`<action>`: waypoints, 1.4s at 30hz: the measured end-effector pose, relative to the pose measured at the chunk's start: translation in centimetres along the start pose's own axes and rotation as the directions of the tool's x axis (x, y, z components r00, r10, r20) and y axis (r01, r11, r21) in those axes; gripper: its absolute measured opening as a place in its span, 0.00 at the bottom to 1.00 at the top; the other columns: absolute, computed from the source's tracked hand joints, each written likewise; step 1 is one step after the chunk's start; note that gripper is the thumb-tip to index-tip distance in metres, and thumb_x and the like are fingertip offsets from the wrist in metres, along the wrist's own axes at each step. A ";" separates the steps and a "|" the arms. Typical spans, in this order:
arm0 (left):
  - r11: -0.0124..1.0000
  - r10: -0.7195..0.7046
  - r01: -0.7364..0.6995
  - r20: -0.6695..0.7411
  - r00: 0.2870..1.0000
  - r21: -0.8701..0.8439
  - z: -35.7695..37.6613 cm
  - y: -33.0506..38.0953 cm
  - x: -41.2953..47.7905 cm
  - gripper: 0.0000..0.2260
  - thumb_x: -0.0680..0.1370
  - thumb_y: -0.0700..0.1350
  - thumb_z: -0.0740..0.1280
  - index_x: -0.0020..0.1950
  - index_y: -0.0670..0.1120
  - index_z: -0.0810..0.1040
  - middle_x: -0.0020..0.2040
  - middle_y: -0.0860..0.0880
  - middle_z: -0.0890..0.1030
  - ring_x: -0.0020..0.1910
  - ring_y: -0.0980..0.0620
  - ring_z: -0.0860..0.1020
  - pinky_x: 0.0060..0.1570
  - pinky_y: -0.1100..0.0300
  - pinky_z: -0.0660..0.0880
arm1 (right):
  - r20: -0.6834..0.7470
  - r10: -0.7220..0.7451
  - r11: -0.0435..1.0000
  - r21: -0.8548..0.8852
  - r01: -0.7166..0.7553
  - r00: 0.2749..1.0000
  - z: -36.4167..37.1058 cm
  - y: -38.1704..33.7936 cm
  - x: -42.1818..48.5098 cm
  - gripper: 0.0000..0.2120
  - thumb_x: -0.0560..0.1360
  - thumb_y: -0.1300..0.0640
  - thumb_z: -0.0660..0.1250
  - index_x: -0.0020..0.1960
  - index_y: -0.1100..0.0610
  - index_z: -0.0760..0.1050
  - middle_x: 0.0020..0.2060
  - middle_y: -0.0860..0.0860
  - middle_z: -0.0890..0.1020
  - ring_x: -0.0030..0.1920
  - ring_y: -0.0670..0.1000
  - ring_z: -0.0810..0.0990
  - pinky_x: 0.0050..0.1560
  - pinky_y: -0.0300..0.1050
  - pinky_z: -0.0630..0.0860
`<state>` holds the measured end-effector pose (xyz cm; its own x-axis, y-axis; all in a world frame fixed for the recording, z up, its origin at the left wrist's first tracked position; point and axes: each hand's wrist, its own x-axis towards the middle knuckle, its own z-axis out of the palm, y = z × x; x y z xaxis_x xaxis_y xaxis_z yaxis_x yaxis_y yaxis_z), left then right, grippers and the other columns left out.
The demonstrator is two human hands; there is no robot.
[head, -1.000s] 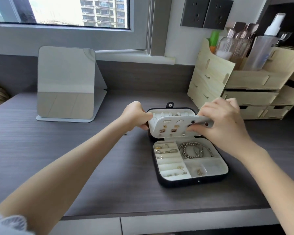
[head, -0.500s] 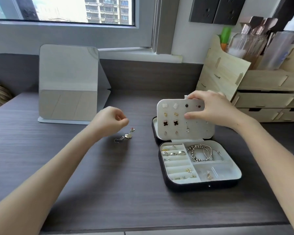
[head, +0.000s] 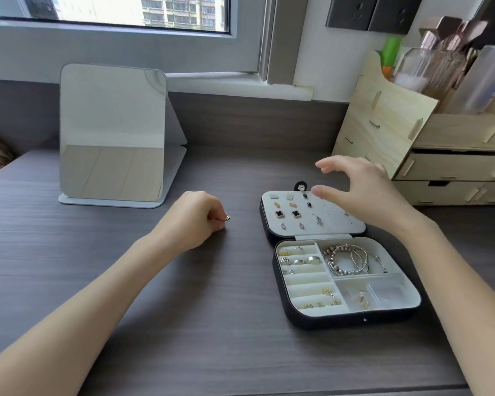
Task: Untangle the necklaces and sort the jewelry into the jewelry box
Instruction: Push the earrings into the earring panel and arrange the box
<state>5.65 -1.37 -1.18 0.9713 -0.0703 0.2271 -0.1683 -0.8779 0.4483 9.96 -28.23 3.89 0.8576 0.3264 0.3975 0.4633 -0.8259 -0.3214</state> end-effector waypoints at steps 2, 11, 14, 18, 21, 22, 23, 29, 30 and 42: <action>0.998 -0.017 0.015 -0.035 0.999 -0.054 -0.3 -0.1 0.0 0.01 0.72 0.40 0.72 0.40 0.44 0.83 0.35 0.50 0.80 0.34 0.51 0.76 0.34 0.63 0.69 | -0.054 -0.018 0.999 0.042 0.020 0.998 -0.2 -0.8 -0.6 0.18 0.73 0.45 0.67 0.62 0.47 0.73 0.55 0.42 0.78 0.61 0.47 0.71 0.65 0.47 0.58; 0.463 -0.206 0.332 0.265 0.942 -0.822 -2.6 2.6 -1.3 0.01 0.69 0.40 0.72 0.39 0.43 0.82 0.30 0.49 0.79 0.30 0.56 0.76 0.32 0.67 0.74 | -0.070 -0.105 0.929 0.350 0.123 0.992 1.1 -6.5 -3.2 0.06 0.74 0.53 0.69 0.50 0.51 0.81 0.44 0.39 0.81 0.49 0.41 0.77 0.56 0.34 0.68; 0.186 -0.045 0.430 0.430 0.902 -0.883 -2.5 4.0 -2.3 0.04 0.67 0.40 0.69 0.37 0.41 0.82 0.32 0.48 0.78 0.29 0.57 0.75 0.30 0.68 0.74 | -0.089 -0.138 0.889 0.429 0.163 0.986 2.0 -7.7 -3.9 0.08 0.72 0.52 0.68 0.48 0.53 0.82 0.41 0.42 0.82 0.46 0.41 0.78 0.48 0.28 0.68; -0.020 0.091 0.534 0.531 0.843 -0.845 -1.4 4.6 -3.0 0.03 0.68 0.41 0.70 0.36 0.41 0.83 0.33 0.48 0.78 0.29 0.57 0.76 0.29 0.68 0.74 | -0.156 -0.188 0.841 0.485 0.241 0.970 2.4 -8.2 -4.7 0.05 0.72 0.56 0.69 0.45 0.54 0.83 0.38 0.45 0.83 0.41 0.43 0.79 0.45 0.29 0.68; -0.108 0.238 0.591 0.557 0.796 -0.799 -1.0 4.2 -3.1 0.10 0.61 0.40 0.78 0.39 0.40 0.82 0.35 0.47 0.79 0.30 0.57 0.75 0.30 0.67 0.73 | -0.173 -0.179 0.800 0.548 0.246 0.969 2.4 -8.1 -5.4 0.04 0.71 0.59 0.69 0.44 0.55 0.83 0.36 0.46 0.82 0.40 0.42 0.77 0.44 0.29 0.68; -0.129 0.277 0.612 0.565 0.777 -0.780 -0.9 4.2 -3.2 0.12 0.60 0.40 0.79 0.40 0.40 0.82 0.35 0.47 0.78 0.30 0.57 0.75 0.30 0.67 0.73 | -0.182 -0.179 0.786 0.565 0.252 0.967 2.4 -8.0 -5.6 0.04 0.71 0.59 0.70 0.44 0.55 0.83 0.35 0.46 0.82 0.40 0.42 0.76 0.44 0.30 0.68; -0.147 0.310 0.632 0.572 0.760 -0.761 -0.9 4.2 -3.3 0.12 0.61 0.39 0.79 0.41 0.40 0.82 0.35 0.48 0.78 0.30 0.57 0.75 0.30 0.67 0.73 | -0.202 -0.191 0.777 0.566 0.274 0.961 2.4 -7.9 -5.8 0.03 0.71 0.58 0.70 0.44 0.56 0.83 0.36 0.47 0.82 0.41 0.43 0.77 0.45 0.31 0.69; -0.213 0.475 0.725 0.579 0.663 -0.655 -0.6 4.9 -3.9 0.07 0.67 0.37 0.76 0.43 0.40 0.82 0.36 0.49 0.78 0.31 0.58 0.75 0.33 0.67 0.73 | -0.332 -0.287 0.789 0.450 0.419 0.898 2.3 -7.5 -6.7 0.04 0.71 0.59 0.70 0.42 0.59 0.82 0.38 0.49 0.82 0.43 0.48 0.78 0.49 0.40 0.74; -0.218 0.490 0.733 0.578 0.653 -0.644 -0.5 5.0 -4.0 0.06 0.67 0.37 0.75 0.42 0.39 0.82 0.36 0.49 0.79 0.31 0.58 0.75 0.33 0.67 0.73 | -0.329 -0.279 0.787 0.460 0.411 0.902 2.1 -7.4 -6.8 0.04 0.71 0.59 0.70 0.42 0.59 0.82 0.38 0.49 0.82 0.43 0.48 0.79 0.48 0.41 0.74; -0.150 0.326 0.631 0.564 0.759 -0.761 0.1 4.8 -4.0 0.15 0.58 0.38 0.80 0.42 0.39 0.83 0.35 0.45 0.79 0.30 0.55 0.75 0.31 0.65 0.74 | 0.343 -0.035 0.719 0.661 -0.215 0.939 -1.7 -5.7 -7.6 0.06 0.67 0.51 0.75 0.34 0.51 0.81 0.37 0.45 0.78 0.39 0.46 0.73 0.43 0.32 0.70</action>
<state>0.98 -5.37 -0.02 0.7768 -0.6066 -0.1692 0.5099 0.4483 0.7342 0.38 -26.77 4.20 0.8654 0.4930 0.0891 0.2960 -0.3596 -0.8849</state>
